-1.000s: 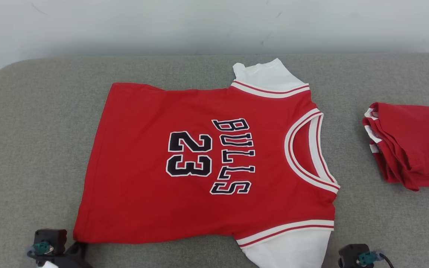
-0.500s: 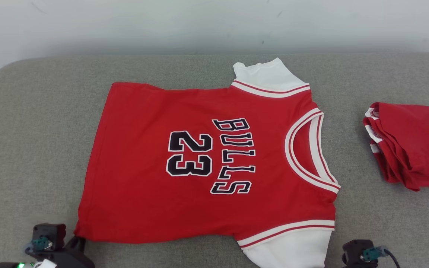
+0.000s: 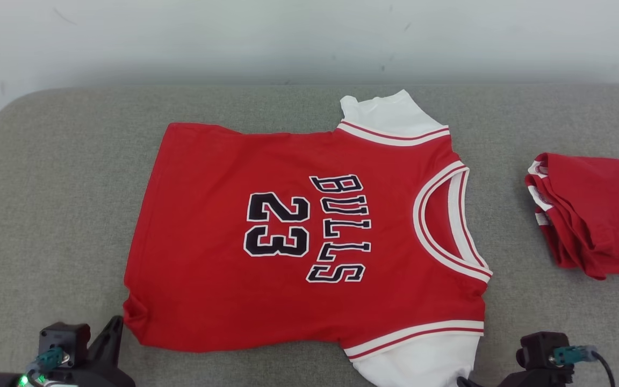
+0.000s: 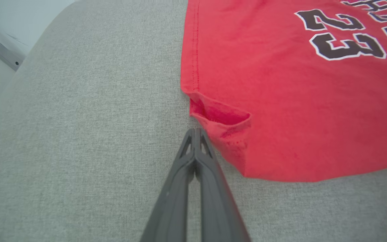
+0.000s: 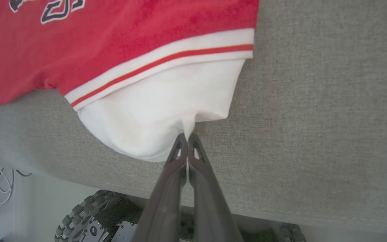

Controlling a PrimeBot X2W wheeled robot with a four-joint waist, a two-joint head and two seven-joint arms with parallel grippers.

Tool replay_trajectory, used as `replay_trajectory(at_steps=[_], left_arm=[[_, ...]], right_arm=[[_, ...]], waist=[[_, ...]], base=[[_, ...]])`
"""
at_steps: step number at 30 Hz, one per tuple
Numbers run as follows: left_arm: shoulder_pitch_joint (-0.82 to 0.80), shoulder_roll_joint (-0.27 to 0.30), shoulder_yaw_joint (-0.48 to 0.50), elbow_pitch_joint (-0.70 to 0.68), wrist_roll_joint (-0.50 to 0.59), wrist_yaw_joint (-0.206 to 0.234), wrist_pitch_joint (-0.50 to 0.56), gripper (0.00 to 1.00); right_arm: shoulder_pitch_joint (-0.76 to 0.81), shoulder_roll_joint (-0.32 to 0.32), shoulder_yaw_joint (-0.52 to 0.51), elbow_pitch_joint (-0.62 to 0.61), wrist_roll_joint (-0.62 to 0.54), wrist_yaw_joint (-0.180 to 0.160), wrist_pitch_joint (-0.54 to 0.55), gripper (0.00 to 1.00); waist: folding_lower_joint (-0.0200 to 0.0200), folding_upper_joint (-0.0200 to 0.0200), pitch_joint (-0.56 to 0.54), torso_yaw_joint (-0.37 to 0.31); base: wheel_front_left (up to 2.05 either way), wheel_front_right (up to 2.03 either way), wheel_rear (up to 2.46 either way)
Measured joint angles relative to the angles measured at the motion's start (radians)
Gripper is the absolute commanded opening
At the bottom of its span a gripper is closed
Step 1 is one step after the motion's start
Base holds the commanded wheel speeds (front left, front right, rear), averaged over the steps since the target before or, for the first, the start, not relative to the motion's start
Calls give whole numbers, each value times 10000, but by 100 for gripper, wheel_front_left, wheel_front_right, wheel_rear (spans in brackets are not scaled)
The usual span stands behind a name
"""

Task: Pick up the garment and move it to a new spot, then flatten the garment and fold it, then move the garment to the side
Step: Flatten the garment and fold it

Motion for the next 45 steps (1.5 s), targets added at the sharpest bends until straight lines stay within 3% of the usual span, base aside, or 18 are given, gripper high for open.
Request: replay_trajectory(at_steps=[5, 6, 7, 8, 31, 32, 33, 34, 35, 36, 37, 38, 39, 40, 42, 45], left_arm=[[59, 125, 8, -205, 0, 73, 15, 0], [160, 180, 6, -207, 4, 77, 19, 17], [244, 213, -4, -176, 4, 77, 79, 88], [321, 247, -19, -159, 27, 77, 142, 100], [301, 445, -226, 188, -203, -545, 899, 100], [251, 430, -261, 228, -207, -550, 911, 99], [170, 408, -282, 257, -209, -591, 924, 84], [110, 382, -286, 255, -211, -627, 940, 78], [86, 357, -297, 259, -224, -635, 941, 62], [85, 337, -309, 270, -257, -660, 941, 47], [85, 330, -318, 301, -270, -713, 943, 40], [83, 326, -324, 336, -272, -711, 957, 31], [78, 326, -324, 374, -274, -717, 980, 22], [60, 326, -326, 405, -278, -723, 980, 0], [-37, 326, -328, 449, -280, -727, 980, 0], [-64, 322, -320, 458, -282, -786, 974, 0]], right_arm=[[195, -79, -67, -268, 102, 13, 215, 0], [250, -90, -58, -238, 96, 12, 270, 5], [312, -92, -52, -190, 94, 12, 318, 92], [388, -90, -33, -146, 82, 12, 357, 100], [373, 35, 433, 407, -382, -4, 767, 100], [336, 46, 456, 435, -410, -4, 767, 100], [332, 61, 476, 491, -445, -4, 767, 100], [333, 77, 487, 548, -447, -4, 767, 100], [334, 90, 495, 594, -447, -4, 767, 86], [334, 94, 495, 616, -449, -4, 767, 79], [334, 96, 493, 631, -454, -4, 767, 60], [333, 96, 491, 640, -476, -6, 767, 49], [331, 98, 483, 648, -508, -6, 761, 47], [318, 102, 470, 658, -533, -8, 734, 35], [223, 102, 443, 665, -535, -10, 683, 0], [163, 107, 399, 633, -537, -10, 637, 0]], waist=[[0, 0, -98, 5], [0, 0, -112, -1], [0, 0, -117, -5], [0, 0, -120, -8], [0, -1, 272, -111], [0, 0, 302, -114], [1, 0, 325, -116], [1, -1, 340, -116], [0, -1, 353, -115], [0, -1, 365, -112], [0, -1, 376, -110], [0, -1, 388, -109], [0, 0, 398, -108], [0, -1, 407, -108], [0, -1, 421, -108], [0, 0, 444, -106]], base=[[0, 0, 0], [0, 0, 0], [0, 0, 0], [0, 0, 0], [0, 0, 0], [0, 0, 0], [0, 0, 0], [0, 0, 0], [0, 0, 0], [0, 0, 0], [0, 0, 0], [0, 0, 0], [0, 0, 0], [0, 0, 0], [0, 0, 0], [0, 0, 0]])
